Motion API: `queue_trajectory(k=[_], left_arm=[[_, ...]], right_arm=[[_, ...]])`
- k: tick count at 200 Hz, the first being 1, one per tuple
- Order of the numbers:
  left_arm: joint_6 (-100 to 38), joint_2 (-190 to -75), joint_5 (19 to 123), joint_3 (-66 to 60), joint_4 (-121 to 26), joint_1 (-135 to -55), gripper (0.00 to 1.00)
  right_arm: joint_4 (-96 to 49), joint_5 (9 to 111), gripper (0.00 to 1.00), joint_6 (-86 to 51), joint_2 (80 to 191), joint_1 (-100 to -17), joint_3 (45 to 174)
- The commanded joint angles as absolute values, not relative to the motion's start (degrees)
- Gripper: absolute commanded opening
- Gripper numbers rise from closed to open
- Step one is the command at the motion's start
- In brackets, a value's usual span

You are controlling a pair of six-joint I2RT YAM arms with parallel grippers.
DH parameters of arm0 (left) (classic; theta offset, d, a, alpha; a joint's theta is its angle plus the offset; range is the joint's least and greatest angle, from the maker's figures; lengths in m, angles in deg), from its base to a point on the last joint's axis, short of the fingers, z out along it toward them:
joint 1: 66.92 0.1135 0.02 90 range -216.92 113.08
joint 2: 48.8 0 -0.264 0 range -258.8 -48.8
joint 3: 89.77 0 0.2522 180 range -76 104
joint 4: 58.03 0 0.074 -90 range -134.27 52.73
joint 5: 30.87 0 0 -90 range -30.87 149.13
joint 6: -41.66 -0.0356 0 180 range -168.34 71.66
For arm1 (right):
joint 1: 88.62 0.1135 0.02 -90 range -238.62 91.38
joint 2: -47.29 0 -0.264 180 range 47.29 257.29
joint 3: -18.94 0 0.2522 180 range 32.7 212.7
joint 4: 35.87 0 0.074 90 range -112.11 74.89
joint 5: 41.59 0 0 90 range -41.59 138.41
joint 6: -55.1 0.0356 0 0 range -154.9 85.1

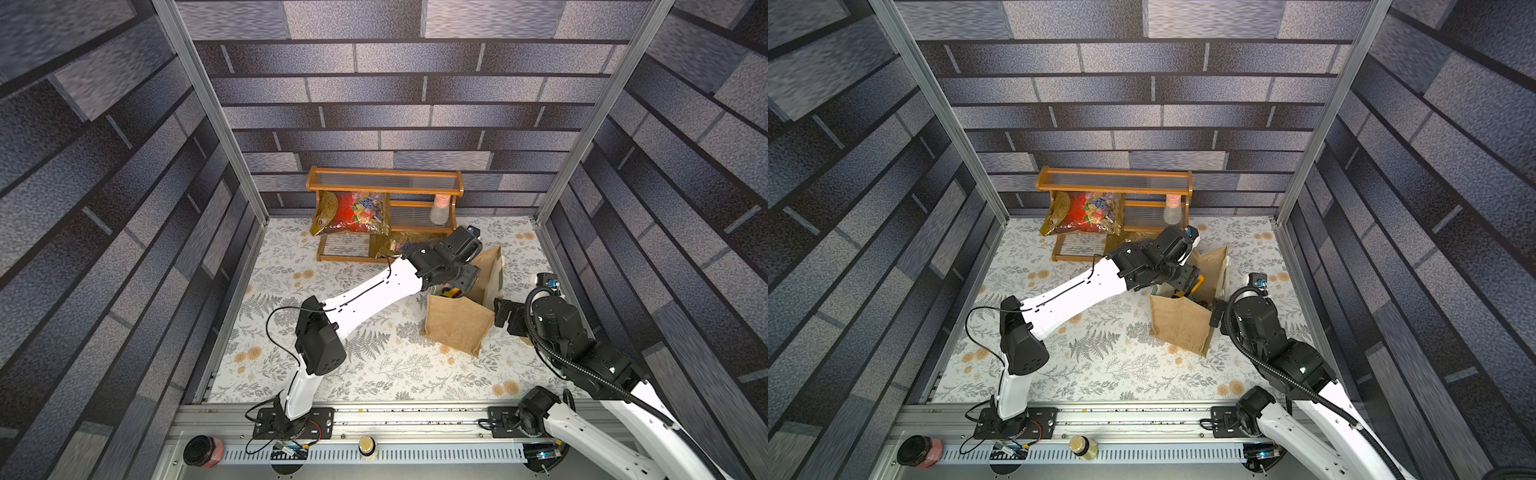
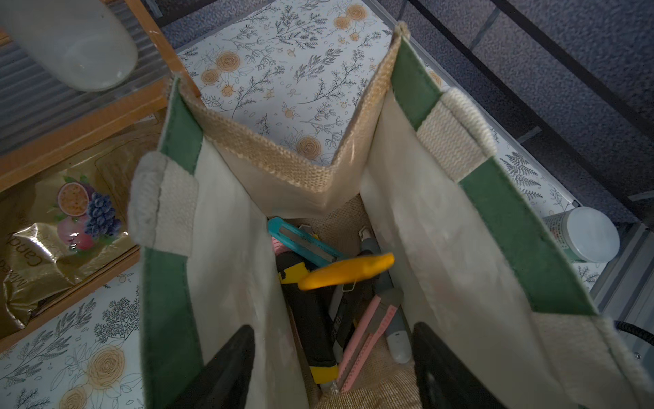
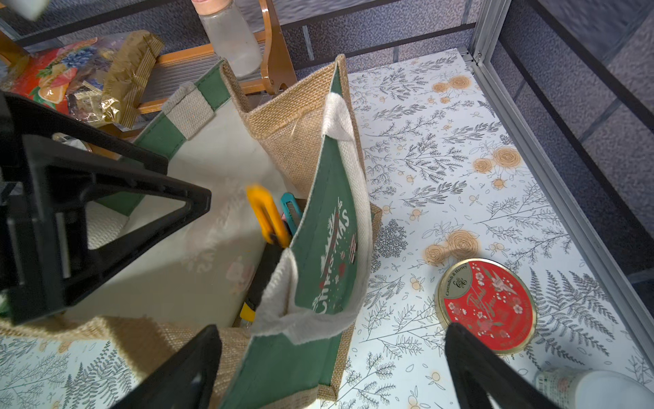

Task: Place the art knife into the pouch
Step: Place the utility knife in the pouch.

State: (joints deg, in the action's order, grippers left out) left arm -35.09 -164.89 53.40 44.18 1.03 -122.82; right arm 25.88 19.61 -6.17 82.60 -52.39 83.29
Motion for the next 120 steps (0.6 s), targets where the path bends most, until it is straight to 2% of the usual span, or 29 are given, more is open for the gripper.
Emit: queue_trajectory(k=[1,79,120], left_arm=[[-35.80,-163.70,49.22,46.00,3.46,-123.00,1.00],[-36.23,-157.80,42.88,41.10,2.59,-120.03,1.00],[-34.82,-154.06,42.26,35.68,1.87,-116.62,1.00]], right_arm=[[28.37,16.79,1.00,-4.90,83.37,-52.67,83.09],[27.11,13.70,1.00,-6.02,87.10,-52.76,83.99],[24.99,16.58,1.00,-9.20,88.95,-52.93,87.65]])
